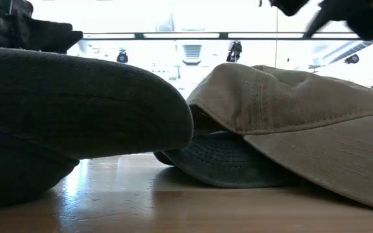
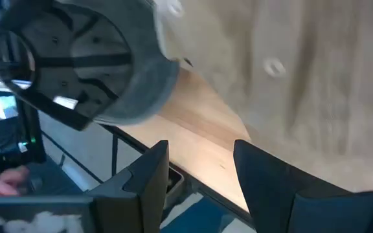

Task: Pick & Place hat
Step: Put the left brown cap into the left transparent bin

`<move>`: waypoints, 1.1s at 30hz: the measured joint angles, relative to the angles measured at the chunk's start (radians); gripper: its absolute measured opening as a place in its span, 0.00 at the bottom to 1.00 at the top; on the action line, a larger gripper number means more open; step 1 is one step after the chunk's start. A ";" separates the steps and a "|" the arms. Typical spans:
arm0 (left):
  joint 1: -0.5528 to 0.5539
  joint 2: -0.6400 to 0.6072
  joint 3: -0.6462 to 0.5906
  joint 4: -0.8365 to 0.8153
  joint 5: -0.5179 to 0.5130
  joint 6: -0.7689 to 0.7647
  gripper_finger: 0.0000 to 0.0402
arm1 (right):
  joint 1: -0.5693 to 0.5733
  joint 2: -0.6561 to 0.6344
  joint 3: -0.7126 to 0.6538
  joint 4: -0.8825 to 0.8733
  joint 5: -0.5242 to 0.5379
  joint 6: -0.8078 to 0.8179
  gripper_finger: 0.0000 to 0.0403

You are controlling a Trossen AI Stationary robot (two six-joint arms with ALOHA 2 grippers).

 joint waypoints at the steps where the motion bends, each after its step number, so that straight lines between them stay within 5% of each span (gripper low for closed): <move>1: 0.000 0.000 0.000 0.030 0.028 -0.153 0.38 | -0.012 0.000 0.006 0.001 -0.010 -0.022 0.42; 5: -0.001 0.000 0.000 0.111 0.090 -1.108 0.38 | -0.045 0.000 0.016 -0.002 -0.050 -0.088 0.42; 8: -0.001 0.000 0.000 0.097 0.110 -1.420 0.38 | -0.052 0.000 0.012 -0.009 -0.053 -0.102 0.42; 11: -0.002 0.002 0.000 0.098 0.106 -1.504 0.38 | -0.051 0.000 0.004 -0.015 -0.057 -0.104 0.42; 17: -0.026 0.028 0.013 0.046 0.271 -1.600 0.38 | -0.051 0.000 -0.026 -0.015 -0.073 -0.118 0.42; 27: -0.137 0.359 0.374 -0.801 0.205 -1.178 0.36 | -0.053 -0.001 -0.068 -0.012 -0.103 -0.119 0.42; 33: -0.318 0.651 0.538 -0.944 0.090 -1.111 0.36 | -0.088 -0.001 -0.097 -0.012 -0.166 -0.225 0.42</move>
